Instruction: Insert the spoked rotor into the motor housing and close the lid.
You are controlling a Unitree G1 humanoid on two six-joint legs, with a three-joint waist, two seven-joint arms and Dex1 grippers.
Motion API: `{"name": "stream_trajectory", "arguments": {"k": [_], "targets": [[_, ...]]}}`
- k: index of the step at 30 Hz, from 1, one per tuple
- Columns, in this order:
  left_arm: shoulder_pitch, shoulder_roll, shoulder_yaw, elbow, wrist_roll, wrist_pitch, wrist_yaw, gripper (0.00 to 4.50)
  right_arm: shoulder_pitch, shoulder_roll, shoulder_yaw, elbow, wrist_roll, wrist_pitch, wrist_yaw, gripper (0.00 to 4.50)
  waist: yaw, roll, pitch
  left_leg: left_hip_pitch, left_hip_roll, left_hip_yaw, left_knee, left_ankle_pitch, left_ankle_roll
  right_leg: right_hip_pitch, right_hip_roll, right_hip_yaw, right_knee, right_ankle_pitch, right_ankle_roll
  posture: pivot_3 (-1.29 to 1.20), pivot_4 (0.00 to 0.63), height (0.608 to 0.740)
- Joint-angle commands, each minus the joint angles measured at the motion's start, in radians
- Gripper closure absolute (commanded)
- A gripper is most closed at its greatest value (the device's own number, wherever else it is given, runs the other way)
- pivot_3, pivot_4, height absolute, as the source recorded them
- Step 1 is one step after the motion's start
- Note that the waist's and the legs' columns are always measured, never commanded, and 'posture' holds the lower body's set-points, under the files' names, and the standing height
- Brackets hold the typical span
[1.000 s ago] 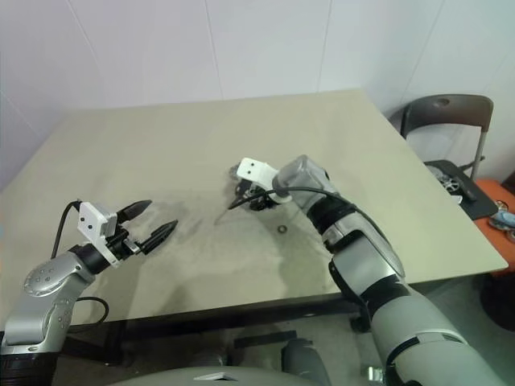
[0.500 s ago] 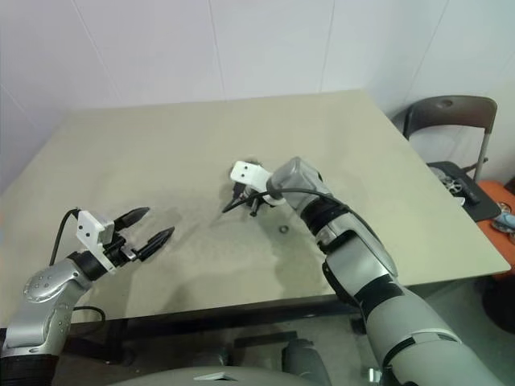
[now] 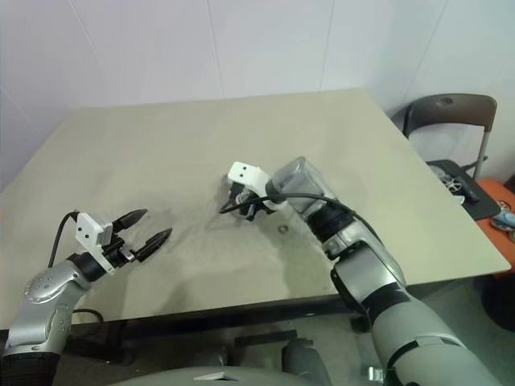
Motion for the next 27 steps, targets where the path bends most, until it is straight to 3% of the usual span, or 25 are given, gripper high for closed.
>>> {"name": "stream_trajectory", "arguments": {"k": [1,9,25,27], "targets": [[-0.012,0.013,0.008,-0.031,-0.001,-0.008,0.004,0.00,0.012,-0.026,-0.007,-0.175,0.049,0.078,0.025,4.47,0.000,0.000,0.000,0.000,0.000,0.000,0.000,0.000,0.000,0.000,0.000,0.000,0.000,0.000,0.000,0.00,0.000,0.740],[-0.019,0.018,0.005,-0.047,0.000,0.009,0.007,0.00,0.102,-0.044,0.035,-0.355,0.127,0.203,0.005,4.47,0.000,0.000,0.000,0.001,0.000,0.000,0.001,0.000,0.000,0.001,0.000,0.000,0.000,0.000,0.000,0.00,0.000,0.740],[-0.006,0.022,0.013,-0.088,-0.010,0.044,0.021,0.00,0.107,-0.052,0.098,-0.343,0.189,0.177,-0.001,4.47,-0.001,-0.001,0.000,0.001,0.000,0.000,0.001,0.000,0.000,0.001,0.000,0.000,0.000,0.000,0.000,0.00,0.000,0.740],[-0.005,0.023,0.015,-0.085,-0.010,0.041,0.017,0.00,0.109,-0.060,0.100,-0.361,0.202,0.179,0.003,4.06,-0.001,-0.001,0.000,0.001,0.001,0.000,0.001,0.000,0.000,0.001,0.000,0.000,0.000,0.000,0.000,0.00,0.000,0.740]]}}
